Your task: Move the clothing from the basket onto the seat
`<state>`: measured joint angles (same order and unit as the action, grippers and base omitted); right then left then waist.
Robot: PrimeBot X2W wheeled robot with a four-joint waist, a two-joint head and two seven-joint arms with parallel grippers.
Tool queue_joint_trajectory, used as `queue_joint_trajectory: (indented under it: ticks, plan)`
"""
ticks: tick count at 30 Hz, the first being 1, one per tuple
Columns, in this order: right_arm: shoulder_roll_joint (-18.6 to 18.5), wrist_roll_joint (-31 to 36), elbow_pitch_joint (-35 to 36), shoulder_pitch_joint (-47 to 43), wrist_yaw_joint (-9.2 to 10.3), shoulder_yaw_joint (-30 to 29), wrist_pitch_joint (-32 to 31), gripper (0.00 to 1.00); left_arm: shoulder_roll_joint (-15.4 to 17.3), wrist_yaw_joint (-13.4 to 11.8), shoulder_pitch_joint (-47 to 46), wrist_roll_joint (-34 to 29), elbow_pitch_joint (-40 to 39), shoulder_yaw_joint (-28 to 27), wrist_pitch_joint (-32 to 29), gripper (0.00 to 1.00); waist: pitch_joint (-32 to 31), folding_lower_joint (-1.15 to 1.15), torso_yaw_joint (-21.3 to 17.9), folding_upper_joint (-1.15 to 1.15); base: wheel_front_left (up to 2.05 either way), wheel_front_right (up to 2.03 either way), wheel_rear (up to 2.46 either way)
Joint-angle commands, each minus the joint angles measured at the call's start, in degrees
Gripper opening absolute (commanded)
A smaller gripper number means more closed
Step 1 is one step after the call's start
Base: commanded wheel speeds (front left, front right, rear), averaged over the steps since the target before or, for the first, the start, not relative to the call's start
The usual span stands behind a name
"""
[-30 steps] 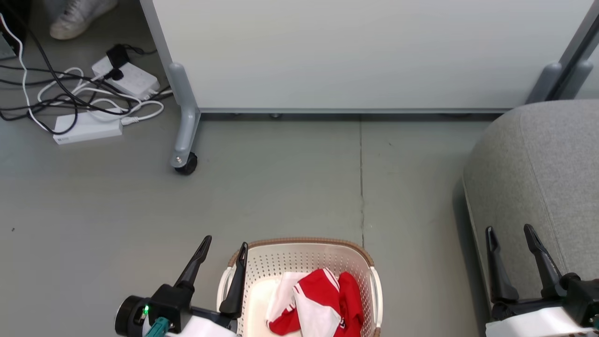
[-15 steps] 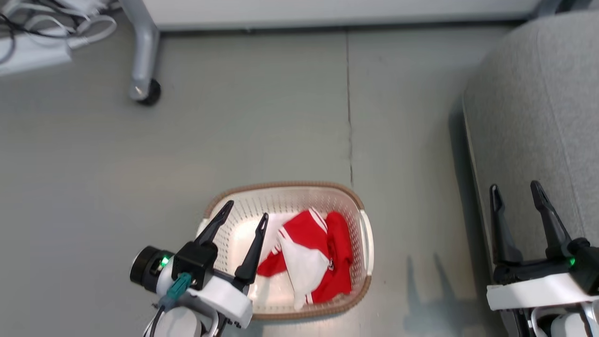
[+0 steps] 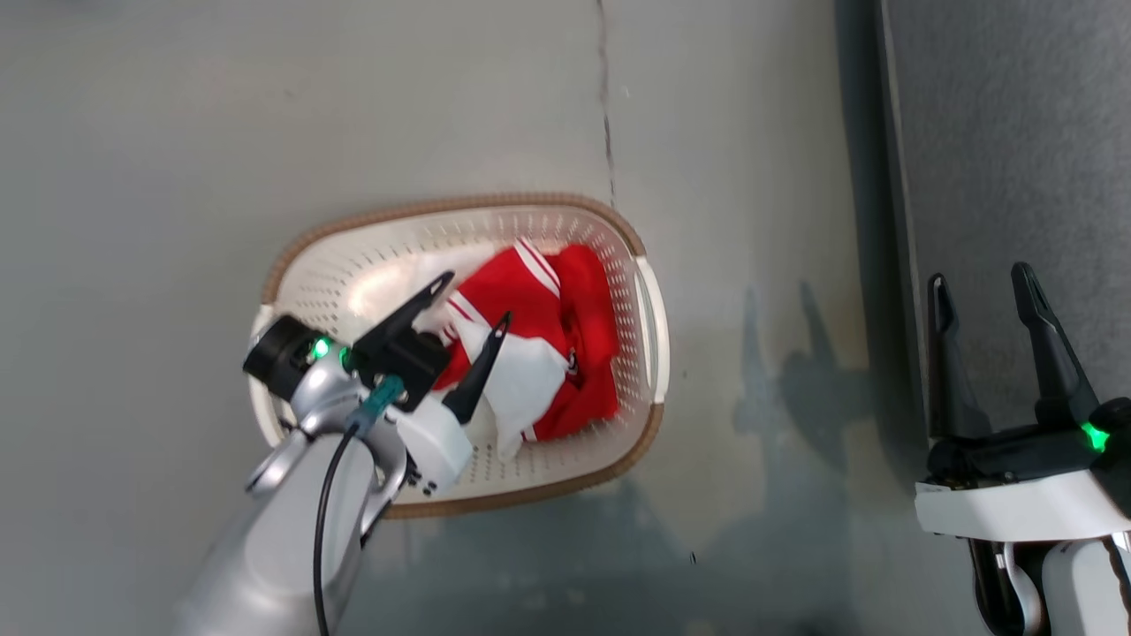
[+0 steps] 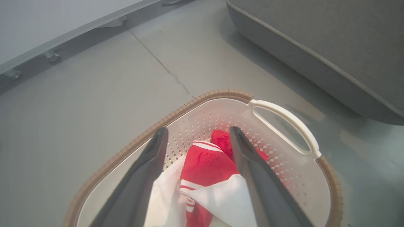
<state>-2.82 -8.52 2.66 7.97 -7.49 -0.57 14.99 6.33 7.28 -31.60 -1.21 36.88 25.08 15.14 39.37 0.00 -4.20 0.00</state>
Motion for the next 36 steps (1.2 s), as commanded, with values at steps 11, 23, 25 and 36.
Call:
queue_joint_trajectory:
  ticks: [11,23,25,36]
  plan:
    - [-0.1,-1.1,2.3,3.9,-0.02,4.3,0.3,1.00,4.4,0.2,-14.4,-1.8,13.1,5.8,0.0,1.00,15.1,0.00,-8.6,0.00,0.00,0.00,0.00]
    - [-0.1,-1.4,3.4,5.1,-0.02,7.7,0.3,1.00,7.2,-1.2,-22.1,-3.8,24.9,8.8,0.0,1.00,19.7,0.00,-12.3,0.00,0.00,0.00,0.00]
    - [-0.1,-1.4,3.1,5.3,-0.02,7.3,0.3,1.00,6.7,-1.2,-23.5,-3.6,26.5,9.1,0.0,1.00,20.1,0.00,-12.4,0.00,0.00,0.00,0.00]
    - [-0.1,-2.8,2.8,4.4,-0.02,8.8,0.3,1.00,5.1,-0.1,-28.1,-5.8,35.0,14.4,-3.2,1.00,21.1,0.00,-13.2,0.00,0.00,0.00,0.00]
